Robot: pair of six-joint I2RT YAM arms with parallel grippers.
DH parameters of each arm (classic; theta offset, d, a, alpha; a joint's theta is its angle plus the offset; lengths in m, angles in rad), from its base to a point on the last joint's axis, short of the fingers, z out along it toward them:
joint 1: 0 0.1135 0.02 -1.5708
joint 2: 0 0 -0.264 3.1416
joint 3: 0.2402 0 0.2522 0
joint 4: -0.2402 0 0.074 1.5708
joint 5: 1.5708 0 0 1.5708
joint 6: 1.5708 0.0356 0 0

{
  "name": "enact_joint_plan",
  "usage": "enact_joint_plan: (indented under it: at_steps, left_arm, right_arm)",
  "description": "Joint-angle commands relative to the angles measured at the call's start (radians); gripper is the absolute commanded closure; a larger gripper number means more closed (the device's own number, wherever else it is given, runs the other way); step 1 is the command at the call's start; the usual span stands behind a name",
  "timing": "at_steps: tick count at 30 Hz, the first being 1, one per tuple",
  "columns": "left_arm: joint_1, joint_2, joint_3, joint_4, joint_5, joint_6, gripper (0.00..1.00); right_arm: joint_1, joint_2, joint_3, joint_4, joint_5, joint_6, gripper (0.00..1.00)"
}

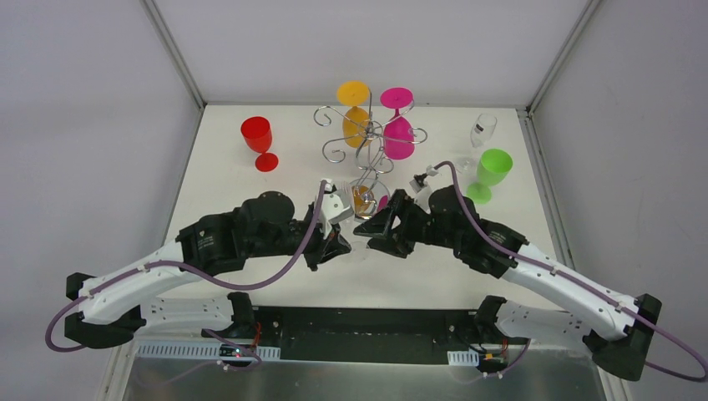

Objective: Take the wine glass off the wine glass rack
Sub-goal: Place the wine glass at the center of the board.

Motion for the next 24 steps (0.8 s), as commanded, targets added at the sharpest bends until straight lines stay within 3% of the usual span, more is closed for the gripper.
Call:
enact_joint_plan:
  at_steps: [1, 24]
  left_arm:
    - [-0.012, -0.018, -0.027, 0.079, 0.012, 0.033, 1.00]
    - [-0.012, -0.056, -0.071, 0.147, 0.066, 0.056, 1.00]
  right_arm:
    - [-0.004, 0.033, -0.003, 0.125, -0.112, 0.057, 0.35]
    - [-0.004, 0.115, -0.002, 0.216, -0.201, 0.120, 0.69]
